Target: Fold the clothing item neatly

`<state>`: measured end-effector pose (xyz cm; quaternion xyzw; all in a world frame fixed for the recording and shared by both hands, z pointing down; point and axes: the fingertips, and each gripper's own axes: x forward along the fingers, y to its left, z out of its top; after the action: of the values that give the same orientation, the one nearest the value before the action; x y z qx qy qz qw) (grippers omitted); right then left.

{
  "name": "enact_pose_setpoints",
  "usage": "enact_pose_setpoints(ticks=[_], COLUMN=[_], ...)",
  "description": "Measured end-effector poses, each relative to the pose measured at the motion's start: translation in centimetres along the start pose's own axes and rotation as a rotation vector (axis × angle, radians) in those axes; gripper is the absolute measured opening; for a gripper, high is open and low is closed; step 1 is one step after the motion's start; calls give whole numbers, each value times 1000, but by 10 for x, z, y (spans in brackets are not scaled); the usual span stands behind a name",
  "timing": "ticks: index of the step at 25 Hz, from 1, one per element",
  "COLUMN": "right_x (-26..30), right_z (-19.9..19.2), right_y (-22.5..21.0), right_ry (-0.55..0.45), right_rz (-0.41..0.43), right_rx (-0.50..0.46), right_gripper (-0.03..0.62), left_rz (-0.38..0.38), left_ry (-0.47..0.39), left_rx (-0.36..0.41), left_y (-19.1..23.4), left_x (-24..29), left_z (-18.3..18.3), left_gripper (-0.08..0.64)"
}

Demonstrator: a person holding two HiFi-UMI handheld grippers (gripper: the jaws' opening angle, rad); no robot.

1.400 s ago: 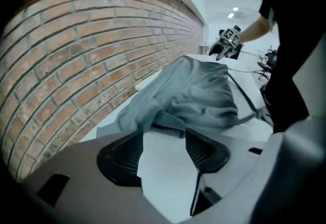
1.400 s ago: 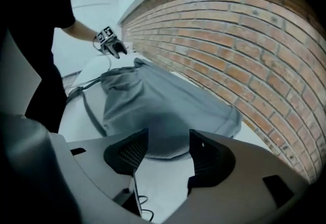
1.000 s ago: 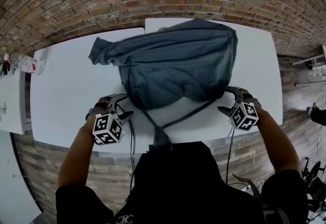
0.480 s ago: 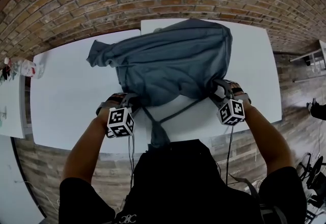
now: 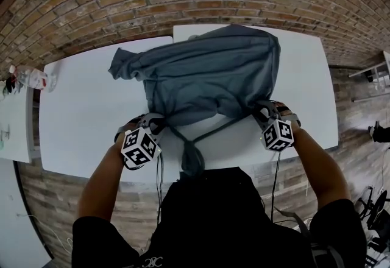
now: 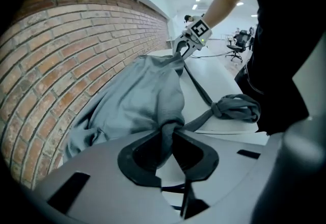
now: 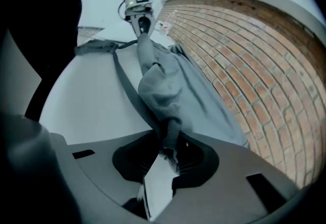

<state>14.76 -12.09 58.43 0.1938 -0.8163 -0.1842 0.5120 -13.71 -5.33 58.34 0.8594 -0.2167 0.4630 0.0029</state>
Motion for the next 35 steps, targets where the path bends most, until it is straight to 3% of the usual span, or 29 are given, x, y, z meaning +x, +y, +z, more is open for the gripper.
enact_pose_setpoints(ticks=[4, 10, 16, 20, 23, 25, 30, 35], right_x=[-17, -52, -101, -143, -158, -160, -143, -100], right_z=[-2, 9, 19, 37, 51, 61, 71, 49], right_y=[10, 61, 123, 141, 123, 97, 1, -64], right_ry=[-14, -8, -17, -30, -39, -67, -141, -111], right_rz=[114, 274, 471, 639, 721, 731, 636, 595], right_rx=[208, 263, 328, 376, 447, 484, 544, 649], right_gripper=[84, 83, 83, 83, 83, 83, 83, 84], left_rz=[-19, -95, -275, -409, -485, -495, -434, -381], left_ry=[-17, -14, 7, -15, -47, -77, -125, -61], left_rx=[-24, -2, 13, -62, -170, -219, -242, -307], left_y=[-8, -44, -106, -127, -115, -95, -20, 55], left_x=[-16, -49, -84, -114, -130, -138, -147, -116], left_z=[-2, 3, -12, -9, -3, 3, 32, 39], left_gripper=[49, 49, 49, 49, 49, 49, 49, 40])
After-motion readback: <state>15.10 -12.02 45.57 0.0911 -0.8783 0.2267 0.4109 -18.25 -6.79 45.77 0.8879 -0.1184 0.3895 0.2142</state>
